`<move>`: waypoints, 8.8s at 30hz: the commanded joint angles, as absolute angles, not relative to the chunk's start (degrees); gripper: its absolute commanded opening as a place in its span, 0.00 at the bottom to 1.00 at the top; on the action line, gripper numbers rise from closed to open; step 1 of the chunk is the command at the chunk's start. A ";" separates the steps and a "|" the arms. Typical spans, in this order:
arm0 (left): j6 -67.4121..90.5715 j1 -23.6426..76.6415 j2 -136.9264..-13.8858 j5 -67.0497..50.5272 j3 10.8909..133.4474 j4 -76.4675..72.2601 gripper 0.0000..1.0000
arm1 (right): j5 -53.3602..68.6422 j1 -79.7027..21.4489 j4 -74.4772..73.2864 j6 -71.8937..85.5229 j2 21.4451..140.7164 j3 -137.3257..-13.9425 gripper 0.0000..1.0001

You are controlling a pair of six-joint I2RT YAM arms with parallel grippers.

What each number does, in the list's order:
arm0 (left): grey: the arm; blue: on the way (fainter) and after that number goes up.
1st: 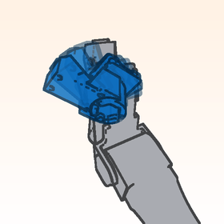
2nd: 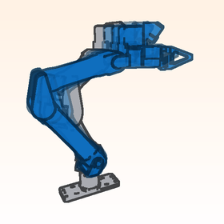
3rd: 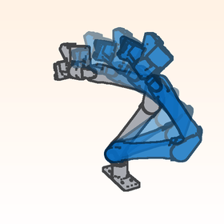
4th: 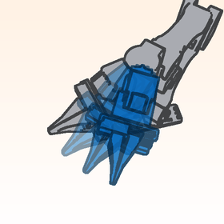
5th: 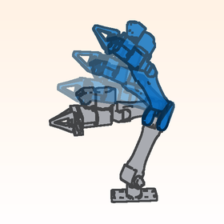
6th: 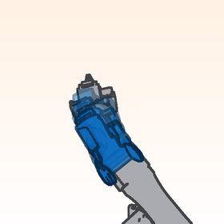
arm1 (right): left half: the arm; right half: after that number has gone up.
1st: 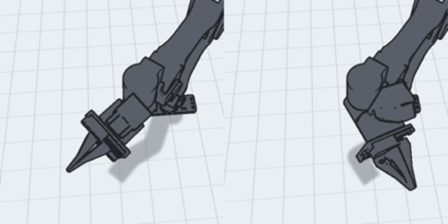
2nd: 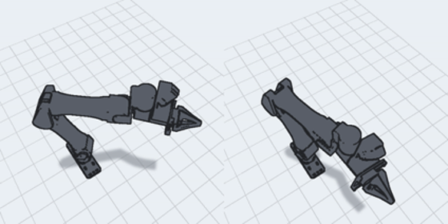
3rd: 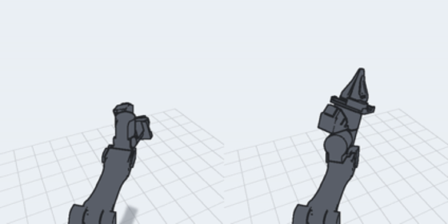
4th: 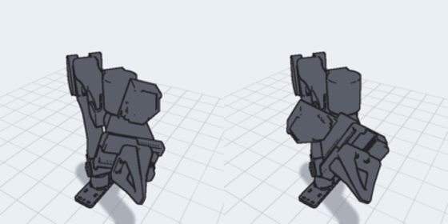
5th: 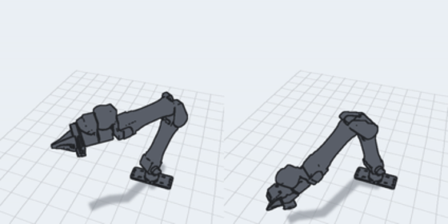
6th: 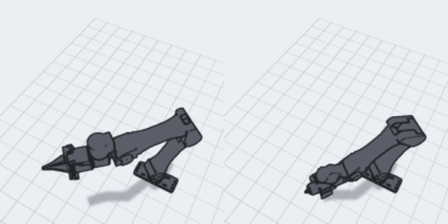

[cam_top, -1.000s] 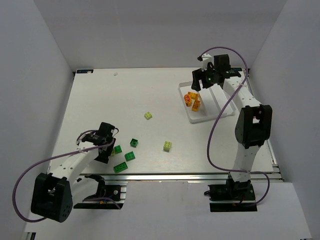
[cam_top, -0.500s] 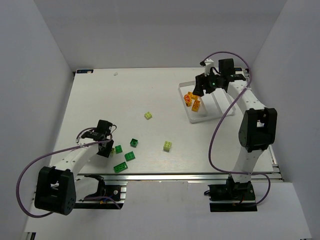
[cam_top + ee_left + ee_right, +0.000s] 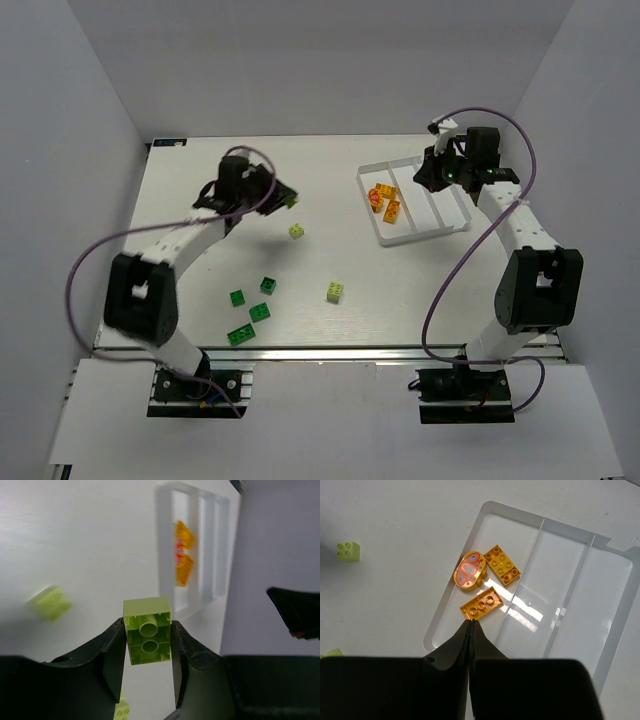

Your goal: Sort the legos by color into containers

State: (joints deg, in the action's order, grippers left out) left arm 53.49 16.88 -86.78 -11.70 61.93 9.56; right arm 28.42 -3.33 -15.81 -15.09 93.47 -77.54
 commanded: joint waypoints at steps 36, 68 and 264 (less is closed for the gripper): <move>56.78 43.59 -154.69 -12.04 134.30 -13.09 0.65 | 50.96 10.90 -15.99 -9.39 85.78 -73.47 0.63; 50.79 32.08 -53.06 20.83 47.66 21.08 0.74 | 43.86 -28.46 -64.60 -126.30 98.78 -75.04 0.82; 46.94 41.14 -141.89 -8.35 126.33 -11.07 0.67 | 52.02 8.70 -28.74 -21.70 99.58 -90.35 0.69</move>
